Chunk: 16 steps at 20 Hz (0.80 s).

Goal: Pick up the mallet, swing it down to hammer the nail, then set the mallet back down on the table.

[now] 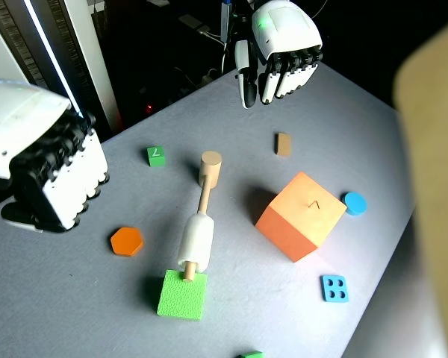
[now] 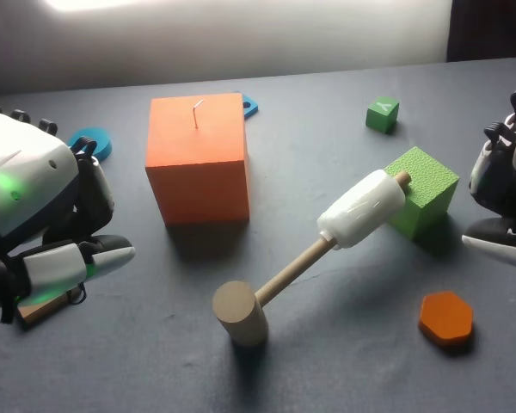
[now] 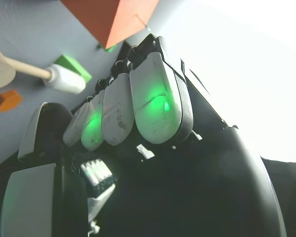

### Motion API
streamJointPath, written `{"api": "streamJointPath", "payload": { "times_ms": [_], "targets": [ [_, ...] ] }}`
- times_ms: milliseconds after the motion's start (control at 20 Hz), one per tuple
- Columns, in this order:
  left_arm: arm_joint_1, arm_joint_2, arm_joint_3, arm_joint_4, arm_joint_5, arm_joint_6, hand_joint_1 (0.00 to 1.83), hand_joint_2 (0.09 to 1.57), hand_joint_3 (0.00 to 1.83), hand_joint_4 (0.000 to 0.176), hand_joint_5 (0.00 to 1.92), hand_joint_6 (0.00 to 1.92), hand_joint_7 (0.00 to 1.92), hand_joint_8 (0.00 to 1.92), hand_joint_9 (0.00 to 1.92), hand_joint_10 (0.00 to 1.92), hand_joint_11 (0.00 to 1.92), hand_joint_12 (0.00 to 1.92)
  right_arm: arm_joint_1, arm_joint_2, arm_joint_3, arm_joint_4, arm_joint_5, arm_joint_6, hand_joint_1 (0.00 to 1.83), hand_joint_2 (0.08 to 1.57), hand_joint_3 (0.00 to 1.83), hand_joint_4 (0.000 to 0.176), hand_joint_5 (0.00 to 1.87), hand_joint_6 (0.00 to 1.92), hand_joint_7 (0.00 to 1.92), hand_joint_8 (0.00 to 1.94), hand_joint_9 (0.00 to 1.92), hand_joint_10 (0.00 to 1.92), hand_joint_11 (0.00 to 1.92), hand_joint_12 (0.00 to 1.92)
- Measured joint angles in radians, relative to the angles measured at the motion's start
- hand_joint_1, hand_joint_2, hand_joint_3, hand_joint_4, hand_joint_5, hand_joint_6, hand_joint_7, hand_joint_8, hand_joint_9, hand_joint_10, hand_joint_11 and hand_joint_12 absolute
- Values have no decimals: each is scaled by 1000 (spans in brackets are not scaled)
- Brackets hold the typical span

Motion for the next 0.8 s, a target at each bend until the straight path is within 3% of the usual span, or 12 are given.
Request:
{"api": "streamJointPath", "payload": {
  "times_ms": [50,100,350,550,800],
  "targets": [
    [0,0,0,-4,0,2,0,1234,175,0,14,46,0,38,0,26,0,151,0,0,0,14,-1,-1,113,1212,130,0,172,65,185,73,151,110,4,520],
    [0,0,0,-8,4,5,0,1308,18,0,45,3,29,0,15,1,0,195,0,5,1,21,-9,0,120,1282,9,0,172,3,187,4,165,18,0,517],
    [0,0,3,-6,4,6,0,1320,5,0,25,0,31,0,13,0,0,77,-2,5,0,21,-14,6,138,1273,0,0,200,3,192,3,164,4,0,472],
    [0,0,15,-8,6,4,0,1324,3,0,33,6,31,4,17,5,0,88,-58,6,-2,23,37,14,103,1283,2,0,177,1,173,0,152,3,0,403],
    [0,-8,85,123,52,-132,0,1311,0,0,30,5,18,5,1,0,0,98,-61,-2,-2,27,84,8,138,1273,0,0,194,6,188,6,170,7,0,449]
  ]
}}
